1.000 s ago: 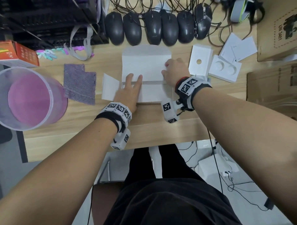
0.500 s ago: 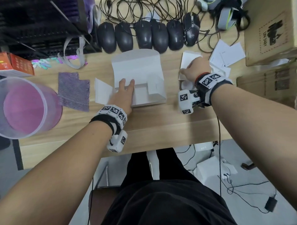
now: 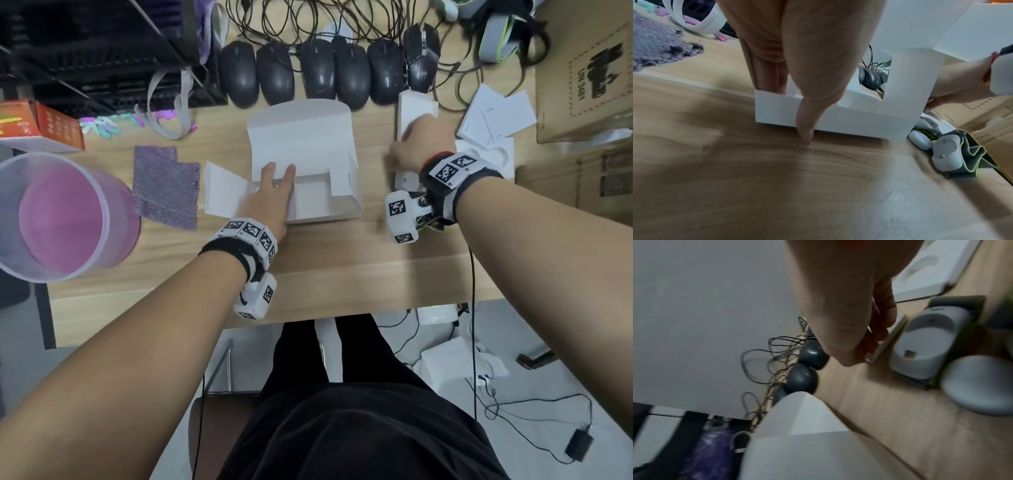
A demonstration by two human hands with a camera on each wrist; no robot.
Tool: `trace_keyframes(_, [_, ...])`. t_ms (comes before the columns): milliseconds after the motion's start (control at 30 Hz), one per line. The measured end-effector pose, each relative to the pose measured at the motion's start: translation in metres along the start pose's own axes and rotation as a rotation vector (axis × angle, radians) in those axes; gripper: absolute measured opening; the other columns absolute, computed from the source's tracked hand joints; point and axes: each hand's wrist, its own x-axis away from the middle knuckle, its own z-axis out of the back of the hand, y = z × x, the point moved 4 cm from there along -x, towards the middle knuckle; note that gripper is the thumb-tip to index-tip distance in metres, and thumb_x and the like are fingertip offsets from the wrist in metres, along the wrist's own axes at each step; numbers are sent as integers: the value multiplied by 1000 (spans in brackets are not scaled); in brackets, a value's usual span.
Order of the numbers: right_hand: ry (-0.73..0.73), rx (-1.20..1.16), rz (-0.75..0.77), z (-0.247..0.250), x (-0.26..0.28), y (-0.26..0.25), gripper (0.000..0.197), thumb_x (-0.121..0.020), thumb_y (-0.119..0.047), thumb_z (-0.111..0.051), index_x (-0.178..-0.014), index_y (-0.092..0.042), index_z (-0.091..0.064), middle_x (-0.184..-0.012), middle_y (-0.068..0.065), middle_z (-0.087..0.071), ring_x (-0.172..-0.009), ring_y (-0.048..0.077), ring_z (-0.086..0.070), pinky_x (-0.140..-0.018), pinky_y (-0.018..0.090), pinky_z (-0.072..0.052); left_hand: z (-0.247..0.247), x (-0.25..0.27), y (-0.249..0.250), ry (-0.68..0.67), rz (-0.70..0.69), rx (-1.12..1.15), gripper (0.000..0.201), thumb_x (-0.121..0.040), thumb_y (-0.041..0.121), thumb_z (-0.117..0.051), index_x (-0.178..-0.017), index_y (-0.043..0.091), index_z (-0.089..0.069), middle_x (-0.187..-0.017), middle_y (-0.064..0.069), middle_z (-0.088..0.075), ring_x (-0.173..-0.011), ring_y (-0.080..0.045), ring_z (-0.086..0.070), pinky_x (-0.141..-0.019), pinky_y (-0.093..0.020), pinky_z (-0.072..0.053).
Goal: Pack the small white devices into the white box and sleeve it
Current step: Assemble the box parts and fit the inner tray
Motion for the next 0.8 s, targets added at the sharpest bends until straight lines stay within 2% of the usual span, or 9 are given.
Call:
trace_keyframes(67, [131,-91,76,26,13,-20,17,-75,-29,-58,-81,-14,-62,-87,7,-67,-79,25,-60,-68,28,-46,0,1,0,6,0,-10,115,-76,-13,-68,-158,32,-2,-165,-6,6,-96,-37,-63,-70,-38,-54])
trace_keyframes(167, [261,-265,243,62,51,-59,6,-78,-24,-56,-75,-18,-58,-74,-2,-59,-70,14,-53,-60,22,-39,-8,-8,-5,17,11,-34,117,-76,-10,-71,-157,34,2,-163,-6,8,-116,-38,-58,-75,-38,-53])
trace_keyframes(233, [217,-386,387,62,83,-87,8,-81,-20,-60,-75,-17,-60,-66,-8,-56,-62,6,-50,-57,18,-43,-13,-13,-6,17,1,-55,118,-77,1,-78,-155,33,4,-162,-8,7,-129,-36,-52,-82,-40,-53])
trace_keyframes(333, [78,-475,569,29,114,-115,11,-82,-17,-66,-73,-11,-63,-68,-2,-64,-66,15,-59,-67,26,-49,-17,-16,-8,31,-32,-83,116,-73,10,-83,-156,27,-4,-161,-10,-2,-129,-33,-50,-88,-43,-56])
trace_keyframes(433, [-71,-451,604,-11,121,-119,13,-86,-18,-67,-76,-10,-65,-74,-1,-68,-74,16,-63,-73,32,-52,-14,-18,-8,5,-54,-86,96,-73,12,-80,-150,19,-23,-159,-13,-15,-133,-28,-45,-87,-43,-57])
trace_keyframes(500, [-134,-459,589,-28,122,-113,12,-87,-18,-67,-78,-11,-65,-77,-2,-68,-76,15,-63,-76,31,-53,-9,-17,-7,-16,-23,-74,84,-77,10,-76,-147,14,-31,-158,-13,-11,-133,-32,-47,-90,-40,-53])
trace_keyframes(633, [-166,-221,644,-41,118,-92,12,-90,-20,-62,-80,-14,-60,-88,1,-66,-82,20,-58,-81,37,-49,-5,-7,-7,23,-20,-15,89,-79,-3,-70,-152,25,-25,-163,-6,-2,-119,-38,-58,-85,-38,-48])
trace_keyframes(700, [-193,-34,666,-41,115,-78,12,-90,-19,-59,-79,-14,-59,-92,4,-64,-83,24,-59,-80,41,-50,-3,-2,-9,66,-43,36,88,-78,-7,-68,-148,30,-30,-164,1,0,-110,-41,-60,-80,-39,-48])
trace_keyframes(800, [-192,185,727,-40,111,-59,12,-89,-17,-56,-80,-12,-62,-104,7,-62,-89,29,-59,-76,45,-53,-2,0,-10,76,-26,45,99,-77,-6,-74,-154,28,-23,-166,2,4,-117,-39,-58,-86,-41,-50])
